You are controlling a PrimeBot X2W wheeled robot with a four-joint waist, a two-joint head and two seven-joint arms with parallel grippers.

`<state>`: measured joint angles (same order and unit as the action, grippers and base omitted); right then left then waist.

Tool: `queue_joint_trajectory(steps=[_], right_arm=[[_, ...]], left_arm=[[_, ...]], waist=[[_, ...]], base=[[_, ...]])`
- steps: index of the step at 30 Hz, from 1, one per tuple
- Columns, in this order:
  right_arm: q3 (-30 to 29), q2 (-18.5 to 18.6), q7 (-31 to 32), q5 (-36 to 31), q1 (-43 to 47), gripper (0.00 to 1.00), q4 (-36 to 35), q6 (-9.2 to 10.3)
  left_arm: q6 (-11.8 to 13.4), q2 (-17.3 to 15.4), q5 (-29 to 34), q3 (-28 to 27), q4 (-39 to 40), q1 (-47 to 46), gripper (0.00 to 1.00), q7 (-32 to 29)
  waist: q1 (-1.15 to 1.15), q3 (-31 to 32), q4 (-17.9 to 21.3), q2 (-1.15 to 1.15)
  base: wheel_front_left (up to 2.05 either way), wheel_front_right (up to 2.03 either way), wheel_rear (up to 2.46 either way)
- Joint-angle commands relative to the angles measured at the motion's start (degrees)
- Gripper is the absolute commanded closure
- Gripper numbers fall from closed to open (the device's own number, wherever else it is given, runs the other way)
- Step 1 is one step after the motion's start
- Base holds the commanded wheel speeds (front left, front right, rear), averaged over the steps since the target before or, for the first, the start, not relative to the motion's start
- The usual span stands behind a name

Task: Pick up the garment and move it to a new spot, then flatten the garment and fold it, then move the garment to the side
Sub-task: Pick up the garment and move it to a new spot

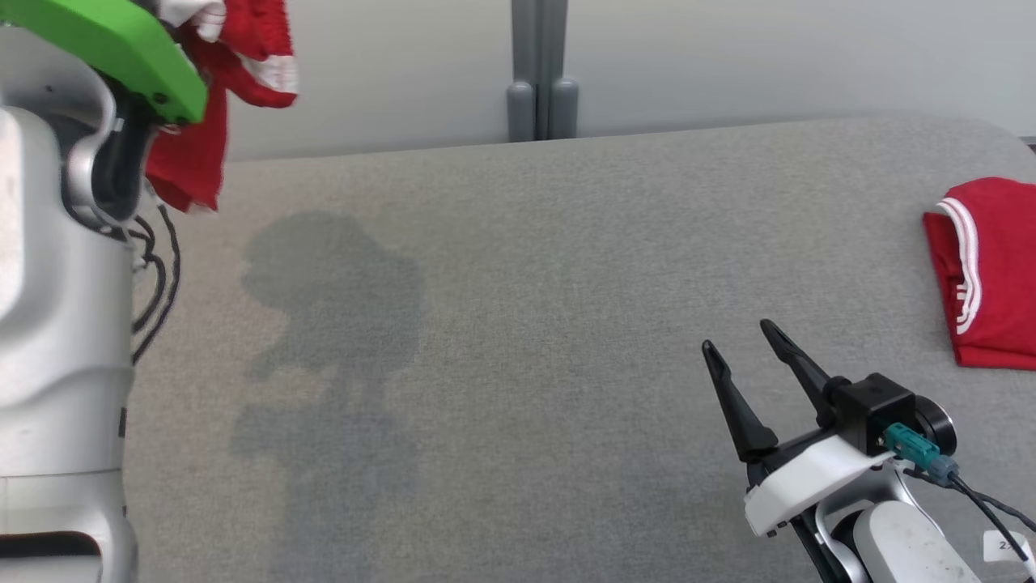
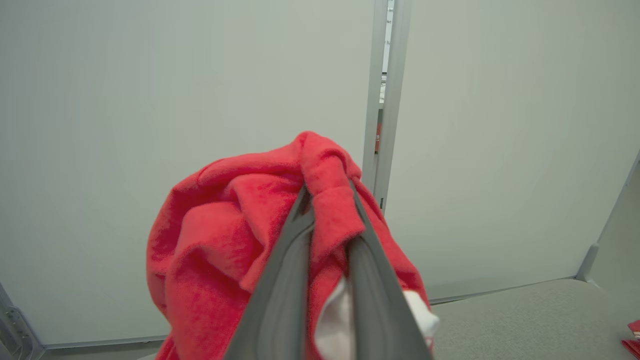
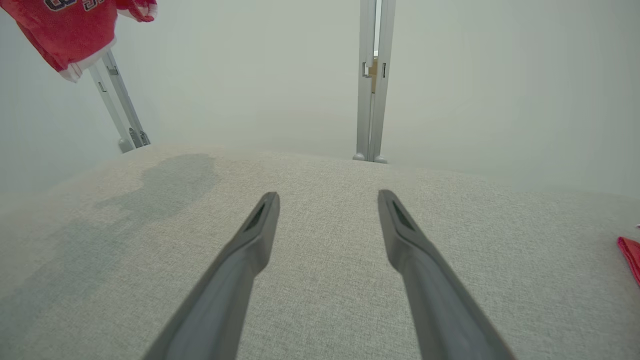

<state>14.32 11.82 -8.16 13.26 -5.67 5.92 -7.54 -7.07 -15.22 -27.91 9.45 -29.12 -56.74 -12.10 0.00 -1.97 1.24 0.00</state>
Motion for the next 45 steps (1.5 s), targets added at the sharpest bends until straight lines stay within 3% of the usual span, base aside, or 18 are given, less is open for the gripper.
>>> queue_joint_trajectory(steps=[1,12,22,27,28,29,30,39,45], right_arm=[[-0.1,-0.1,-0.2,-0.3,0.4,0.0,-0.2,0.11],[-1.8,-0.8,-0.6,-0.7,-0.5,0.0,-0.9,0.11],[-2.3,-2.1,-1.7,-0.6,-1.1,0.0,-0.3,0.11],[-2.9,-2.7,-2.3,-1.0,-1.5,0.0,0.1,0.11],[-3.1,-2.8,-2.3,-1.1,-1.5,0.0,0.2,0.11],[-3.3,-2.8,-2.5,-1.1,-1.4,0.0,0.3,0.11],[-3.5,-2.7,-2.5,-1.1,-1.3,0.0,0.4,0.11],[-5.1,-1.6,-1.5,-1.8,0.5,0.0,-0.2,0.11],[-6.3,-1.1,-0.6,-1.5,2.3,0.0,-0.9,0.11]], left_arm=[[-0.2,0.8,-0.6,0.6,1.9,1.4,1.0,-0.4],[-0.3,7.3,-0.3,9.9,11.0,7.7,1.0,-4.2],[1.5,10.5,-4.0,11.6,3.9,19.0,1.0,0.2],[3.0,8.9,-0.7,13.0,-3.0,23.2,1.0,5.0],[3.3,9.0,-0.4,13.3,-4.1,23.7,0.79,5.9],[3.6,9.1,0.2,13.5,-5.3,24.0,0.04,7.2],[3.7,9.2,0.3,13.5,-6.1,24.3,0.0,8.2],[3.6,8.8,1.3,12.3,-6.4,28.0,0.0,23.2],[3.8,7.6,1.0,9.4,-0.3,34.3,0.0,27.1]], waist=[[0.0,1.1,6.0,0.0],[0.0,-2.4,16.9,0.0],[0.0,-5.7,22.2,0.0],[0.0,-6.4,22.1,0.0],[0.0,-6.4,21.8,0.0],[0.0,-6.3,21.3,0.0],[0.0,-6.2,20.8,0.0],[0.0,-2.7,14.2,0.0],[0.0,-0.1,8.7,0.0]], base=[[0.0,0.0,0.0],[0.0,0.0,0.0],[0.0,0.0,0.0],[0.0,0.0,0.0],[0.0,0.0,0.0],[0.0,0.0,0.0],[0.0,0.0,0.0],[0.0,0.0,0.0],[0.0,0.0,0.0]])
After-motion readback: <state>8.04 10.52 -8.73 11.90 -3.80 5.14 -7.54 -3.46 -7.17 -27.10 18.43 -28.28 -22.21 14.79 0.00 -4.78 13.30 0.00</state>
